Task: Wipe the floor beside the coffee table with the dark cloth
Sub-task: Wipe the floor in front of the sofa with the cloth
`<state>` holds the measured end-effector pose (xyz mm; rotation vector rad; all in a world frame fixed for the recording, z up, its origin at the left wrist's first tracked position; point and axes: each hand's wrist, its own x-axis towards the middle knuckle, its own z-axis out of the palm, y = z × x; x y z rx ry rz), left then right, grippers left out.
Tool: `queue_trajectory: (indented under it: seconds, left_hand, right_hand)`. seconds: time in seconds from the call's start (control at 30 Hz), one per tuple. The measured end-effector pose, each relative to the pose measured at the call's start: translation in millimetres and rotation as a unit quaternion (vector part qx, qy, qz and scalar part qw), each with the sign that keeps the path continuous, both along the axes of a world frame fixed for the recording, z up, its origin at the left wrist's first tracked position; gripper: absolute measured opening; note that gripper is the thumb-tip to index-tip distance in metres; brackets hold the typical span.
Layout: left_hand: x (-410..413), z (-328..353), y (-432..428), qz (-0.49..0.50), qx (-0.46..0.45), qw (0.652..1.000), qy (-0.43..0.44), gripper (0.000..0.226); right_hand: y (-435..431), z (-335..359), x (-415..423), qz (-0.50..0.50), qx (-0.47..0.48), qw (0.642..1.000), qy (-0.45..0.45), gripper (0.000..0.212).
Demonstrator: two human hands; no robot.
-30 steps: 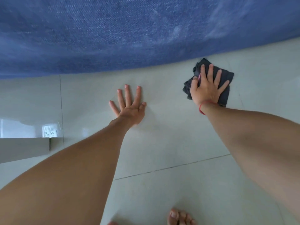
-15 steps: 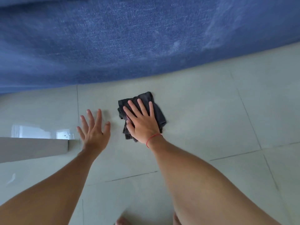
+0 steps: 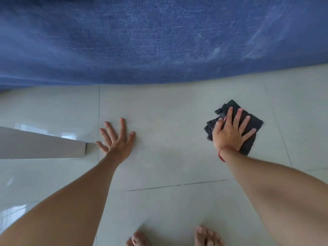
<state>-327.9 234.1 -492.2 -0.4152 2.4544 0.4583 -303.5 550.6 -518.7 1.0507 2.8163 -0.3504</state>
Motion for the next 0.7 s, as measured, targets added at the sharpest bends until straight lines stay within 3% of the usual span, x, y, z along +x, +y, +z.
queue_trajectory:
  seconds: [0.1,0.23,0.43,0.6,0.7]
  left_hand:
    - [0.2,-2.6,-0.3,0.001,0.006,1.000,0.005,0.063]
    - [-1.2,-5.3,-0.7,-0.003,0.007,1.000,0.009,0.062]
    - [-5.6,-1.8,-0.6,-0.004,0.009,1.000,-0.008,0.059]
    - [1.9,2.1,-17.2,-0.031,0.031,0.998,0.049,0.059]
    - [16.0,-0.2,-43.9,-0.020,0.008,0.996,0.092,0.064]
  right_hand:
    - [-33.4,-0.2,-28.2,0.012,-0.002,1.000,0.014,0.058]
    - [-88.5,-1.1,-57.0,0.157,0.005,0.987,0.027,0.056]
    - [-192.5,0.7,-37.5,0.383,-0.018,0.920,0.077,0.053]
    - [-154.7,1.4,-6.8,0.490,-0.027,0.869,0.064,0.050]
    - [-94.7,-0.8,11.9,0.439,0.002,0.896,0.065,0.052]
